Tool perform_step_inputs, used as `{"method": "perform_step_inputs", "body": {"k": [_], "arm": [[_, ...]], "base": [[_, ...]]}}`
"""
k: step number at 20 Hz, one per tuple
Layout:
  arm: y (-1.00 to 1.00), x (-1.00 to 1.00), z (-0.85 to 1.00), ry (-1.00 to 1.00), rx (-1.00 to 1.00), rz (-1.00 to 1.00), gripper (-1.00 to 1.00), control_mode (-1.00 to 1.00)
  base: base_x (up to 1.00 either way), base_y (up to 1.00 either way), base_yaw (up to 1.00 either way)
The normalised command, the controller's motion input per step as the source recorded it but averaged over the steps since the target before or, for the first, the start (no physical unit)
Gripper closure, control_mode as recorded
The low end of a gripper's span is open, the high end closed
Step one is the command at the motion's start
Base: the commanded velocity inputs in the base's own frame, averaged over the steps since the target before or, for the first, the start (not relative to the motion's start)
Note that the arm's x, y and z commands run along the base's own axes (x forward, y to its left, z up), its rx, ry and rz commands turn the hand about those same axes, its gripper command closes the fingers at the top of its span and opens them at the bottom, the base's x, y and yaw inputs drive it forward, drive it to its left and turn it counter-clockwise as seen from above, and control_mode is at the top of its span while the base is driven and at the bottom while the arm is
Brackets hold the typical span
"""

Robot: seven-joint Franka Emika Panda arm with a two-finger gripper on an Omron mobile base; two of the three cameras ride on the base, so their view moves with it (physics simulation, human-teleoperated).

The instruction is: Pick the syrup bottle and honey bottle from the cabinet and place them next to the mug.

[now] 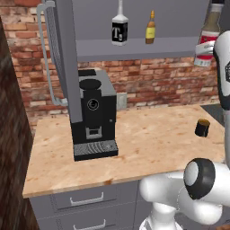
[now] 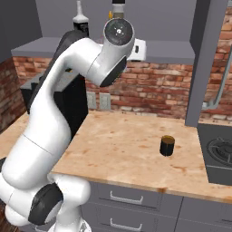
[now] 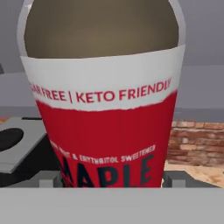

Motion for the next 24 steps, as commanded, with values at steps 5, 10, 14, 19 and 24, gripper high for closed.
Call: {"method": "perform_step_inputs", "body": {"k": [5, 10, 14, 19, 24], "arm": [[-0.11, -0.75, -0.33, 0.00, 0.00, 0.00, 1.00, -1.00], [-0.27, -0.52, -0.63, 0.00, 0.00, 0.00, 1.00, -1.00], [-0.39, -0.41, -0.73, 0.00, 0.00, 0.00, 1.00, -1.00], [-0.40, -0.33, -0.67, 0.00, 0.00, 0.00, 1.00, -1.00], [-0.43, -0.14, -0.50, 0.02, 0.00, 0.00, 1.00, -1.00]], "base": [[0.00, 0.00, 0.00], [0.00, 0.00, 0.00], [0.00, 0.00, 0.00], [0.00, 0.00, 0.00], [0.00, 0.00, 0.00]]}}
